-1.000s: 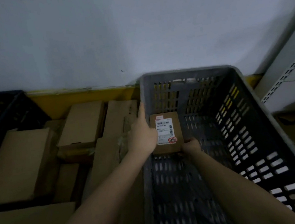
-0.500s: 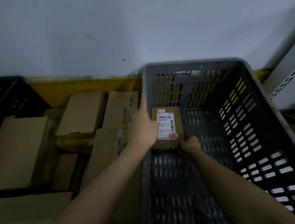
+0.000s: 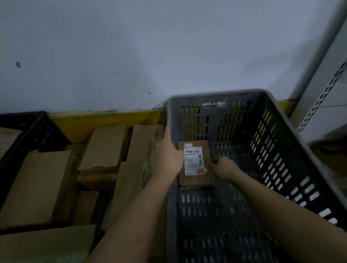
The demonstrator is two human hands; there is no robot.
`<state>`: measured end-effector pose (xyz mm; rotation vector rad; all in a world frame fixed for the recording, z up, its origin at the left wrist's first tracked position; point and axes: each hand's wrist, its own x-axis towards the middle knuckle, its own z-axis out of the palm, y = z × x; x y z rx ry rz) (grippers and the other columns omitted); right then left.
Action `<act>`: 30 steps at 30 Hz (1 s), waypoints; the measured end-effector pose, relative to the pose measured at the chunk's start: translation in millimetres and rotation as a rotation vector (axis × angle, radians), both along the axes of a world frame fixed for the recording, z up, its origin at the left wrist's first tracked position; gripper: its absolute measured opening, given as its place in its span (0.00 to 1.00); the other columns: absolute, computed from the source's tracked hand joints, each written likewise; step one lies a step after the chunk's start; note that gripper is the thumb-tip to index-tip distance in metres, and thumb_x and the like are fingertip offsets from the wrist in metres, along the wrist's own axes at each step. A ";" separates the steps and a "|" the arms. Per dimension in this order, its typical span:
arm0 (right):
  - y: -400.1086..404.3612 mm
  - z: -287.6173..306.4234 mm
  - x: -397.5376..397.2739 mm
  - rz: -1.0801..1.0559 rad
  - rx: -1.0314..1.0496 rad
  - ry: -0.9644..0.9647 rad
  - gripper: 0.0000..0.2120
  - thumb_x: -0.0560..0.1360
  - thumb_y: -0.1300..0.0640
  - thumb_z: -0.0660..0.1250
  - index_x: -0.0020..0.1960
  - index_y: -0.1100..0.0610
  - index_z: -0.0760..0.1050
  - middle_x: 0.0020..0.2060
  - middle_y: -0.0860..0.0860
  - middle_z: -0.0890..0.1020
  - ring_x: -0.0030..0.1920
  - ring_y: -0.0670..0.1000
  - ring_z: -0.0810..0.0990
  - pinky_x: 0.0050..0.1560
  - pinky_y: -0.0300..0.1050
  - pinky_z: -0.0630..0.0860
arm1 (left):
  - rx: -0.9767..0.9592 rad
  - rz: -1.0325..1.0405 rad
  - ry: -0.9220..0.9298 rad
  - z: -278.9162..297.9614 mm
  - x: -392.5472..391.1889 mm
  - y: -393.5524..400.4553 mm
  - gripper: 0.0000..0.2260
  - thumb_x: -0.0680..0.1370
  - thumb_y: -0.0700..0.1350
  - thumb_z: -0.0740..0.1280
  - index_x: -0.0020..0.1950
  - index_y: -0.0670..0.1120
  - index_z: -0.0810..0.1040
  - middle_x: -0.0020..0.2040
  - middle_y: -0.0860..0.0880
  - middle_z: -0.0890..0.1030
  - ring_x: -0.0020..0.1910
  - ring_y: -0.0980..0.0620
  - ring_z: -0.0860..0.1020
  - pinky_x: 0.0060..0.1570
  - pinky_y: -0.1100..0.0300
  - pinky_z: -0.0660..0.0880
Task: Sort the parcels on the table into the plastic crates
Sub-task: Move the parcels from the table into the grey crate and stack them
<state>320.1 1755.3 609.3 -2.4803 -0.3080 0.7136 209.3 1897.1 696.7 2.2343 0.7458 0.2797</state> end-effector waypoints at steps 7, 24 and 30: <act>0.8 62.8 -22.3 0.170 0.103 -0.156 0.19 0.83 0.49 0.59 0.68 0.58 0.74 0.59 0.57 0.82 0.52 0.55 0.80 0.43 0.44 0.74 | 0.048 0.002 -0.041 5.9 -9.8 -3.6 0.22 0.82 0.52 0.59 0.77 0.54 0.63 0.68 0.48 0.77 0.59 0.46 0.79 0.57 0.48 0.78; 54.4 145.5 -81.8 0.485 0.256 -0.367 0.22 0.84 0.47 0.57 0.74 0.56 0.70 0.68 0.53 0.76 0.63 0.54 0.76 0.61 0.49 0.75 | 0.332 -0.054 0.187 51.8 -104.9 86.7 0.25 0.83 0.62 0.52 0.76 0.51 0.67 0.76 0.49 0.68 0.74 0.48 0.65 0.72 0.48 0.63; 84.0 144.6 -96.0 0.551 0.231 -0.431 0.23 0.82 0.43 0.57 0.73 0.54 0.71 0.64 0.54 0.78 0.59 0.55 0.78 0.53 0.48 0.75 | 0.392 -0.074 0.268 52.0 -123.6 130.6 0.28 0.82 0.64 0.49 0.78 0.53 0.64 0.77 0.50 0.65 0.76 0.47 0.61 0.72 0.46 0.62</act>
